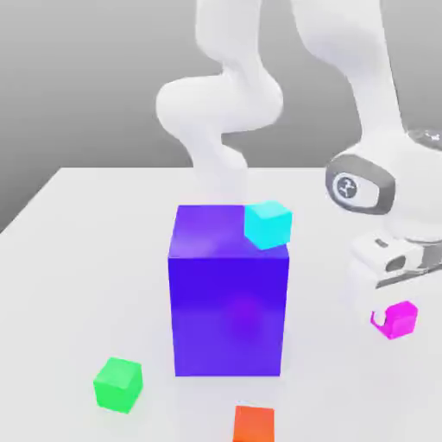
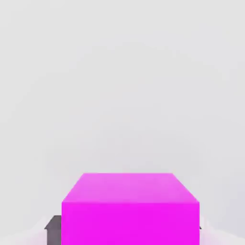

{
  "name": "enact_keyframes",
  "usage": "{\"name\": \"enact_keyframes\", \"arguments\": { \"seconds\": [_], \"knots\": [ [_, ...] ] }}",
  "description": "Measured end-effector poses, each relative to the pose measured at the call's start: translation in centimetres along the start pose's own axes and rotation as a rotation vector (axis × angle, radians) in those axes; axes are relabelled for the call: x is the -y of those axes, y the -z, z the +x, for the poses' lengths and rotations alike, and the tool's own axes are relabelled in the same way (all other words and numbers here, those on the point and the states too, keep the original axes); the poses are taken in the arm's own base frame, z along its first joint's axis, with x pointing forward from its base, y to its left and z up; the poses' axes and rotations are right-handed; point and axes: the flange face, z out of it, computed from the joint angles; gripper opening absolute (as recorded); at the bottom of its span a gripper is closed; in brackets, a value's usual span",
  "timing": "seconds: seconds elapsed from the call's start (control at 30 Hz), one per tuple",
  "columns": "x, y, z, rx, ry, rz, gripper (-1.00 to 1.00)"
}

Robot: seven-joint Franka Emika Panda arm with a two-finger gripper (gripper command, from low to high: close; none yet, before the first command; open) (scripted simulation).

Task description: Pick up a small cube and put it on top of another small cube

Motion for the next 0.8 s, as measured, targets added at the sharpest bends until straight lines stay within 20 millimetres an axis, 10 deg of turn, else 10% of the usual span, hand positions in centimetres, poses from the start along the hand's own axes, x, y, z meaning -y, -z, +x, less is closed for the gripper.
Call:
{"name": "enact_keyframes", "arguments": {
  "seconds": [0.13, 0.33, 0.53, 0.67, 0.7, 0.8],
  "knots": [
    [-4.5, 1.0, 8.5, 0.006, -0.133, -0.019, -1.00],
    [-16.5, 2.7, 17.8, 0.005, -0.368, -0.016, -1.00],
    [-34.3, 3.7, 22.6, 0.001, -0.682, 0.013, -1.00],
    [-35.3, -0.4, 22.7, -0.003, -0.692, 0.019, -1.00],
    [-35.3, -1.3, 22.7, -0.003, -0.692, 0.018, 1.00],
    [-35.3, -1.3, 22.7, -0.003, -0.692, 0.018, 1.00]
  ]
}}
